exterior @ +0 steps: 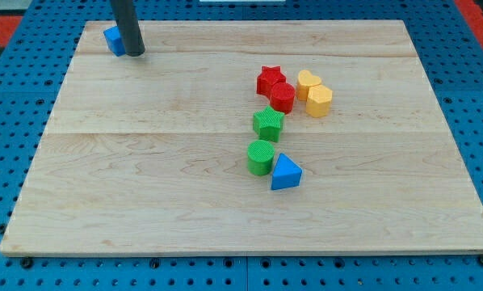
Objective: Point your arm towards the blue triangle
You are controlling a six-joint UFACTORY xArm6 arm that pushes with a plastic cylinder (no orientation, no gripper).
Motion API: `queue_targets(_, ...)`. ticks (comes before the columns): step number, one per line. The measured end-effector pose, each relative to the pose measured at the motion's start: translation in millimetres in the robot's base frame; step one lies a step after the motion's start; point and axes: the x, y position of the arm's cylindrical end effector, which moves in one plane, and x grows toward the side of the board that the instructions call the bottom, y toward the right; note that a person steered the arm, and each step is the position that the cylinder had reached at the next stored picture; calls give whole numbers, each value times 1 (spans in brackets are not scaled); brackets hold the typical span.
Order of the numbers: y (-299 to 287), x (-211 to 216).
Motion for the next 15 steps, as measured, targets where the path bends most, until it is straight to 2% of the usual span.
queue_targets(9,29,-4)
queue_targets(10,65,-6)
queue_targets(12,244,-9)
queue_targets(15,244,-15)
